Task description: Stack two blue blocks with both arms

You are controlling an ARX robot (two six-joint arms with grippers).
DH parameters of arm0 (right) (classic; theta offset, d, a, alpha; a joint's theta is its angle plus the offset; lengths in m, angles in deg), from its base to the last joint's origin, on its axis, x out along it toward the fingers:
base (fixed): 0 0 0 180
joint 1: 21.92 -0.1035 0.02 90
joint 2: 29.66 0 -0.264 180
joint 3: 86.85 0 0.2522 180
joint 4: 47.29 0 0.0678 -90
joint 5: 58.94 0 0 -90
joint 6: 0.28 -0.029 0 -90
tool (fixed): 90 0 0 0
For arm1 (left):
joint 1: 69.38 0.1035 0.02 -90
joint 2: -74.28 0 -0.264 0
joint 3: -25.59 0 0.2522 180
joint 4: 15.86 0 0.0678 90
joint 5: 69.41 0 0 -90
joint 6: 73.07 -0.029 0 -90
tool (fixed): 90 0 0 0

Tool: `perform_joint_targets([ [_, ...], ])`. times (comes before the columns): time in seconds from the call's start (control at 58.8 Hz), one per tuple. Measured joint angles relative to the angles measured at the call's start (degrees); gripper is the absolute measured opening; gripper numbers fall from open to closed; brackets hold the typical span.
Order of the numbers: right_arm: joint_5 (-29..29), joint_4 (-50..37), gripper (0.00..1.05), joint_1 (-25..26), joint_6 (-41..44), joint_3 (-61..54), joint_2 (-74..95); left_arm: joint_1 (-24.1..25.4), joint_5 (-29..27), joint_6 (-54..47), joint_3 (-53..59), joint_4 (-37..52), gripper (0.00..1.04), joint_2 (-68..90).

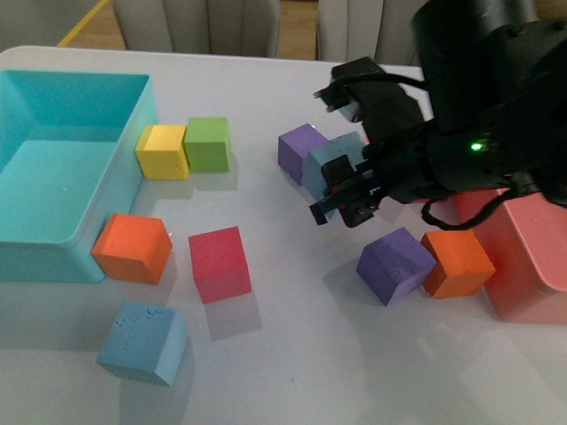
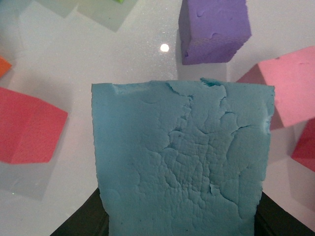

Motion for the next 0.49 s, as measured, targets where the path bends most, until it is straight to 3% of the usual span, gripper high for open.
perform_joint_targets([
  [0.493, 0.2, 2.1, 0.43, -3.3, -0.3, 12.7, 14.6, 0.0, 0.0, 0.0, 0.0, 0.0, 0.96, 0.0],
])
